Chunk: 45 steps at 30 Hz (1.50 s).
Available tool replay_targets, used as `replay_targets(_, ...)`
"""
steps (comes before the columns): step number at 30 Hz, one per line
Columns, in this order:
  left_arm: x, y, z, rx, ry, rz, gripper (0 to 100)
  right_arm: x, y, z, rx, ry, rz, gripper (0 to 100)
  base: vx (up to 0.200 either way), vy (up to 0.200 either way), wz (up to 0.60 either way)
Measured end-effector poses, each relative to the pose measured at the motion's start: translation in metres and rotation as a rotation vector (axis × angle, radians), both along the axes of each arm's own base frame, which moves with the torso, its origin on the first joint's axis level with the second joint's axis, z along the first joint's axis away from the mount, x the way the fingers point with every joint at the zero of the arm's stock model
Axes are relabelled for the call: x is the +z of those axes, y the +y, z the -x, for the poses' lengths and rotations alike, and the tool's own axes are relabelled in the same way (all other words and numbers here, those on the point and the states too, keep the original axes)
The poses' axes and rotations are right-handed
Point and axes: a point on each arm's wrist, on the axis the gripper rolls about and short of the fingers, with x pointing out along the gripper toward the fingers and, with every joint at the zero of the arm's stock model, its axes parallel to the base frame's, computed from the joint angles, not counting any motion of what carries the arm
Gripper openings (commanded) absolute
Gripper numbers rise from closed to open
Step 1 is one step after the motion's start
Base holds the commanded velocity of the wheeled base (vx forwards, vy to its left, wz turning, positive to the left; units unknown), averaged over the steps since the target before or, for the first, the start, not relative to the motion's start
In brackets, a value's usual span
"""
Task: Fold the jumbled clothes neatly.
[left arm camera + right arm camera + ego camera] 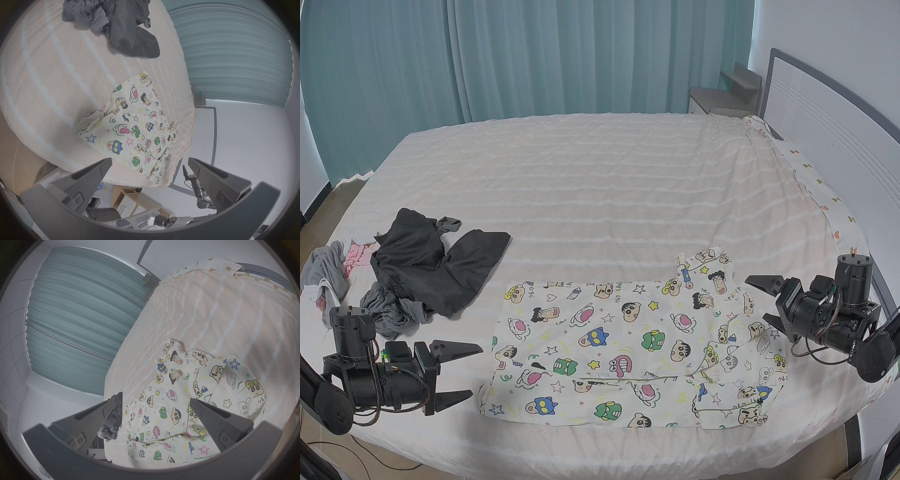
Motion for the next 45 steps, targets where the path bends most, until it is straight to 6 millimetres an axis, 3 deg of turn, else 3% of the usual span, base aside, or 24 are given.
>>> replay_targets(6, 0.0, 0.0, 0.0, -0.002, 0.001, 0.0, 100, -0.001, 0.0, 0.001, 0.001, 0.005, 0.002, 100, 0.2, 0.0, 0.0)
replay_targets(19, 0.005, 0.0, -0.009, 0.009, -0.04, -0.026, 100, -0.001, 0.0, 0.001, 0.001, 0.003, 0.002, 100, 0.0, 0.0, 0.0)
replay_targets(24, 0.022, 0.003, -0.044, 0.001, -0.166, -0.113, 100, 0.0, 0.0, 0.002, 0.003, 0.0, 0.002, 100, 0.0, 0.0, 0.0)
replay_targets(32, 0.035, 0.007, -0.13, 0.131, -0.275, -0.475, 100, 0.001, 0.0, 0.004, 0.005, -0.006, 0.007, 100, 0.0, 0.0, 0.0)
replay_targets(38, 0.007, -0.006, -0.19, 0.139, -0.217, -0.646, 100, 0.001, -0.001, 0.005, 0.007, -0.007, 0.013, 100, 0.0, 0.0, 0.0)
replay_targets(45, -0.036, -0.033, -0.227, 0.042, -0.147, -0.698, 100, -0.001, -0.001, 0.006, 0.015, -0.005, 0.033, 100, 0.0, 0.0, 0.0)
